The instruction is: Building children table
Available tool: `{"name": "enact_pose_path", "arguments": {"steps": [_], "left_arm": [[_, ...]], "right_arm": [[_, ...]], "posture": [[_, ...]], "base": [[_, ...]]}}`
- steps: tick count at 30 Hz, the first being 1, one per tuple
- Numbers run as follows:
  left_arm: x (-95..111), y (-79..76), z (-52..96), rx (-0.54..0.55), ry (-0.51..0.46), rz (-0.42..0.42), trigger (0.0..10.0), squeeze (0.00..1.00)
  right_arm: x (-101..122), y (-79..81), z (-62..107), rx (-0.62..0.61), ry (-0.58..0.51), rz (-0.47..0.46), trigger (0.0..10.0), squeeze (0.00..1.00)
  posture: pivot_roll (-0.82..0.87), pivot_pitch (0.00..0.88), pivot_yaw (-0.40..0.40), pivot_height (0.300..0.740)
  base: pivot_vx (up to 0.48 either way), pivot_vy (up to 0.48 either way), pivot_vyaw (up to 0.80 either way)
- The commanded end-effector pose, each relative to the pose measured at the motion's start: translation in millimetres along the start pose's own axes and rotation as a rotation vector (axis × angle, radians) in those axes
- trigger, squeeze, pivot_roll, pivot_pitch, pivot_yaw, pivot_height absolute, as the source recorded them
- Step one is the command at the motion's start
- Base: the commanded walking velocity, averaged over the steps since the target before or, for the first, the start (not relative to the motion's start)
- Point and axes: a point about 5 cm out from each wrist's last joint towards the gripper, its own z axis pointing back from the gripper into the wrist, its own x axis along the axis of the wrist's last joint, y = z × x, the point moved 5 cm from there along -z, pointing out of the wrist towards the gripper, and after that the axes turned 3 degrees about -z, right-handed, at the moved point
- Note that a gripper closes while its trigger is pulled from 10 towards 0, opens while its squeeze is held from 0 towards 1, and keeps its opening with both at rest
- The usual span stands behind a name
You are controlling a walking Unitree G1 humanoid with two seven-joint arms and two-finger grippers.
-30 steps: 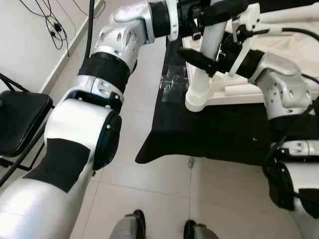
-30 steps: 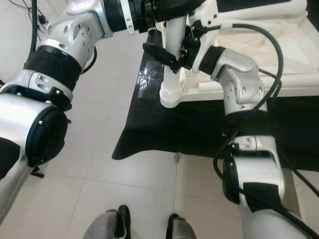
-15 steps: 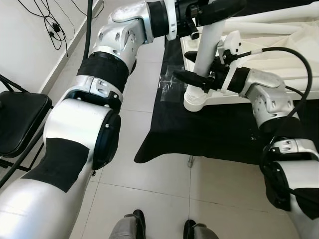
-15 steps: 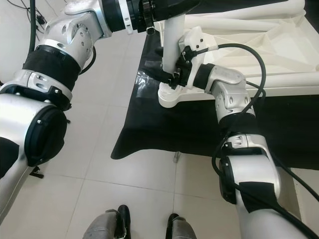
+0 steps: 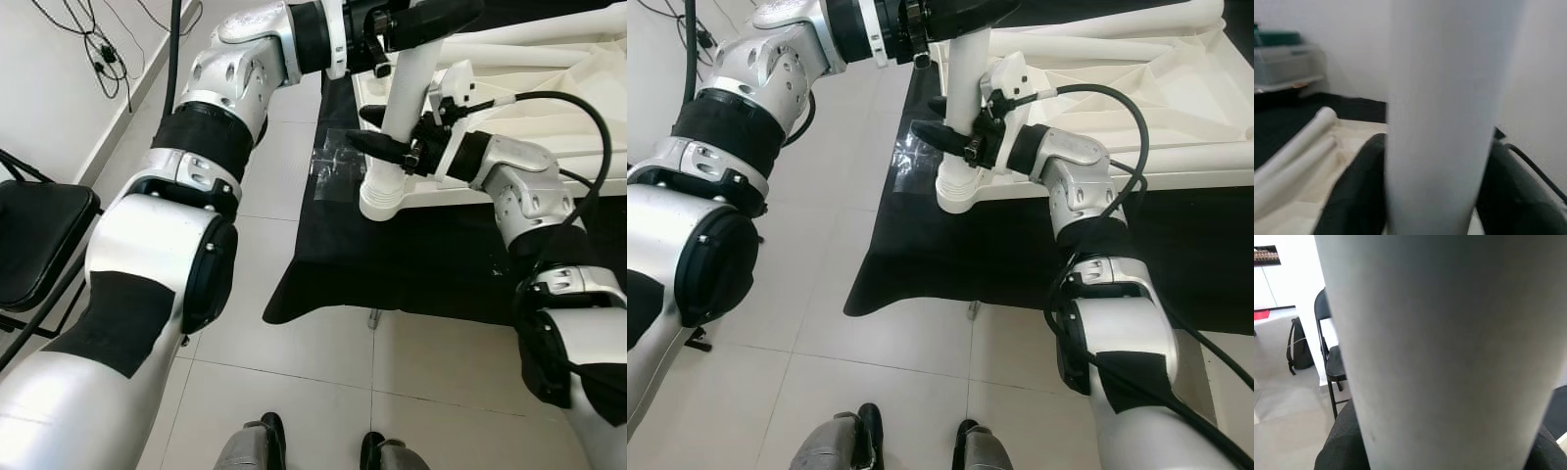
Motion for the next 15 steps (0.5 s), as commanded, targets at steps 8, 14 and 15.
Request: {"name": "enact_pose_path", "arguments": {"steps": [8,14,15], "left_arm": [[9.4,3.6,3.7,0.020,-0.029,0.014,10.0,1.00],[34.2,16.1,35.2,0.083,-0.103,-0.017,10.0,1.00],[34.2,16.1,35.2,0.083,-0.103,-0.017,10.0,1.00]], "right_arm": [[-16.1,11.6,-13.1,-0.006,0.008,-0.029,0.0,0.00],[-28.3,10.8,-10.9,-0.108,0.044,-0.031,0.0,0.00],[-28.3,10.8,-10.9,-0.108,0.044,-0.031,0.0,0.00]], "posture": [[0.12,0.281,0.055,0.740],[0.11,0.278,0.037,0.740],[0.11,0.278,0.037,0.740]], "base": [[0.000,0.000,0.00],[0.000,0.000,0.00],[0.000,0.000,0.00]]}}
